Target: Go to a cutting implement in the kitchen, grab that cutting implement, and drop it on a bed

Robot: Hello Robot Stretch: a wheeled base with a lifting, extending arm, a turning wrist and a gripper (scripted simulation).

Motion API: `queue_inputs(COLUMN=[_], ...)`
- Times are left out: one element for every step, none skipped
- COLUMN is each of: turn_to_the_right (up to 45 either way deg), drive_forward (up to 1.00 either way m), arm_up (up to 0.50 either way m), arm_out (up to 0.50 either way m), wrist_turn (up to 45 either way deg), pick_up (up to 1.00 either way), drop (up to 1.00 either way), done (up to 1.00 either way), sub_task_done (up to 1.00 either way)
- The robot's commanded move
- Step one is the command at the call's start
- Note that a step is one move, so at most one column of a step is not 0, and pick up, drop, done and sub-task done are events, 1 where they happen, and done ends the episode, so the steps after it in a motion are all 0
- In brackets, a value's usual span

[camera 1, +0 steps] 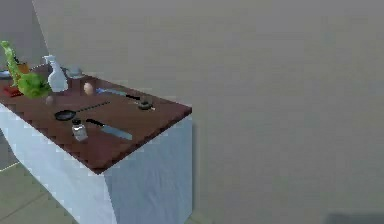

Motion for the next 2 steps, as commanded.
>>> queue_inputs(turn_to_the_right=[-45.0, -45.0], drive_forward=[0.0, 0.0], arm_up=[0.0, 0.0], arm_out=[0.0, 0.0], wrist_turn=[0.0, 0.0], pick_up=[0.0, 0.0], drop=[0.0, 0.0], done=[0.0, 0.0], sub_task_done=[0.0, 0.0])
